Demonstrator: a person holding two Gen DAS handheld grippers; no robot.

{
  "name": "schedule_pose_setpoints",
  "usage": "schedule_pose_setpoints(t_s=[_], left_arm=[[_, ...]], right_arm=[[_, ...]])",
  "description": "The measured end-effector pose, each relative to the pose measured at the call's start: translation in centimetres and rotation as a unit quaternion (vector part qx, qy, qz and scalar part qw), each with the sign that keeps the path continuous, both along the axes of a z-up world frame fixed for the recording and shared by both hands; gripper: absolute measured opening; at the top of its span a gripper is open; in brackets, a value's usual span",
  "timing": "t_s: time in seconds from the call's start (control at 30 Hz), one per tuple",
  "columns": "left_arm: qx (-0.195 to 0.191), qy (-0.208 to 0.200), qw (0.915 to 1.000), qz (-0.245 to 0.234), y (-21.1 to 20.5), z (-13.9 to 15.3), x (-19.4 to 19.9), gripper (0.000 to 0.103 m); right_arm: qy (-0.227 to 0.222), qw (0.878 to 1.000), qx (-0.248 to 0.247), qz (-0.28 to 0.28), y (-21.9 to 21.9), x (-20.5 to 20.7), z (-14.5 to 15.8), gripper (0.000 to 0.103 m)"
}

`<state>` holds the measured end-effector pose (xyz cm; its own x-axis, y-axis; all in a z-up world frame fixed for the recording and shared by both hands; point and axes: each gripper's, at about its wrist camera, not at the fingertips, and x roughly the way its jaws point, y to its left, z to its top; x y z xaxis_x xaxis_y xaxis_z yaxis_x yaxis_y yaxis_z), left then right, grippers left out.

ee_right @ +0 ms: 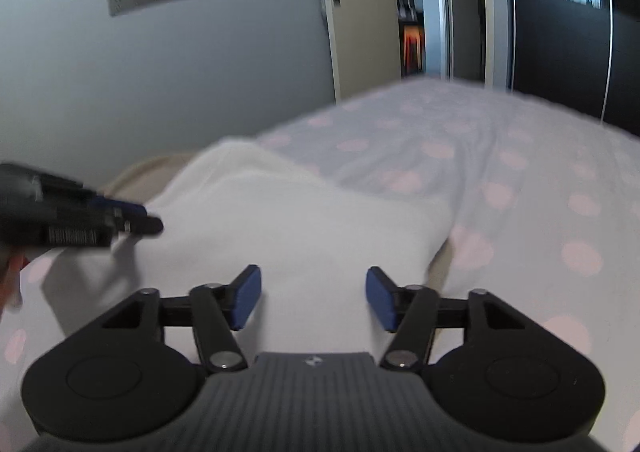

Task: Fold clothes
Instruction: 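Lay the white sweatshirt onto the folded beige fleece and release both grippers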

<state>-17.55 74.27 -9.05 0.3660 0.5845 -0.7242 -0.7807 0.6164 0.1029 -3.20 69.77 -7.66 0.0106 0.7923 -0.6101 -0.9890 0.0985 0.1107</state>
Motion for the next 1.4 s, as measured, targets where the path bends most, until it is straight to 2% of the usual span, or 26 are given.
schedule_pose_setpoints(t_s=[0.1, 0.17, 0.27, 0.4, 0.47, 0.57, 0.7, 0.87, 1.0, 1.17, 1.23, 1.27, 1.3, 1.33, 1.4], left_arm=[[-0.031, 0.006, 0.9994, 0.015, 1.9, -2.3, 0.1, 0.013], [-0.051, 0.007, 0.9984, 0.022, 3.1, -3.7, 0.1, 0.01], [-0.048, 0.011, 0.9986, 0.022, 3.4, -4.5, 0.5, 0.009], [-0.052, 0.016, 0.9982, 0.025, 3.4, -4.1, 0.8, 0.009], [-0.058, 0.003, 0.998, 0.027, 3.1, -3.1, -0.3, 0.009], [-0.046, -0.021, 0.9984, 0.024, 1.4, -0.7, -1.8, 0.01], [-0.033, -0.023, 0.9992, 0.005, -2.0, 1.0, -3.9, 0.01], [-0.047, 0.003, 0.9989, 0.009, -3.0, -0.5, -4.7, 0.01], [-0.073, -0.008, 0.9969, 0.028, -1.6, -2.4, -4.8, 0.009], [-0.074, -0.007, 0.9966, 0.035, -2.0, -1.8, -4.5, 0.009], [-0.067, -0.008, 0.997, 0.038, -3.2, -0.9, -4.8, 0.011], [-0.062, -0.009, 0.9973, 0.039, -3.9, -0.5, -5.0, 0.016], [-0.054, -0.008, 0.9978, 0.038, -4.7, 0.0, -5.1, 0.026], [-0.043, -0.007, 0.9983, 0.039, -5.6, 0.7, -5.0, 0.029], [-0.03, -0.018, 0.9985, 0.043, -7.7, 2.4, -5.0, 0.048]], right_arm=[[-0.003, 0.999, -0.047, 0.001, 2.1, -0.7, -2.5, 0.064], [0.008, 0.999, -0.049, -0.007, 2.5, -0.5, -3.6, 0.064], [0.019, 0.998, -0.051, -0.016, 2.9, -0.3, -4.5, 0.064], [0.017, 0.998, -0.065, -0.015, 3.2, -0.5, -4.0, 0.064], [0.019, 0.997, -0.068, -0.018, 2.7, -0.4, -2.8, 0.063], [0.028, 0.999, -0.042, -0.012, 0.0, -0.6, -0.8, 0.057], [0.015, 1.0, -0.024, 0.012, -3.5, -2.1, 0.2, 0.057], [-0.002, 0.999, -0.049, 0.016, -4.5, -3.9, -1.6, 0.056], [-0.021, 0.998, -0.059, 0.013, -3.9, -4.5, -3.5, 0.057], [-0.008, 0.998, -0.064, 0.001, -4.1, -4.3, -2.5, 0.057], [0.003, 0.998, -0.063, -0.007, -4.9, -4.1, -1.4, 0.057], [0.008, 0.998, -0.062, -0.009, -5.4, -4.2, -0.8, 0.057], [0.012, 0.998, -0.062, -0.01, -5.9, -4.3, -0.3, 0.057], [0.012, 0.998, -0.061, -0.011, -6.5, -4.5, 0.3, 0.057], [0.012, 0.998, -0.065, -0.011, -7.8, -5.0, 1.6, 0.06]])
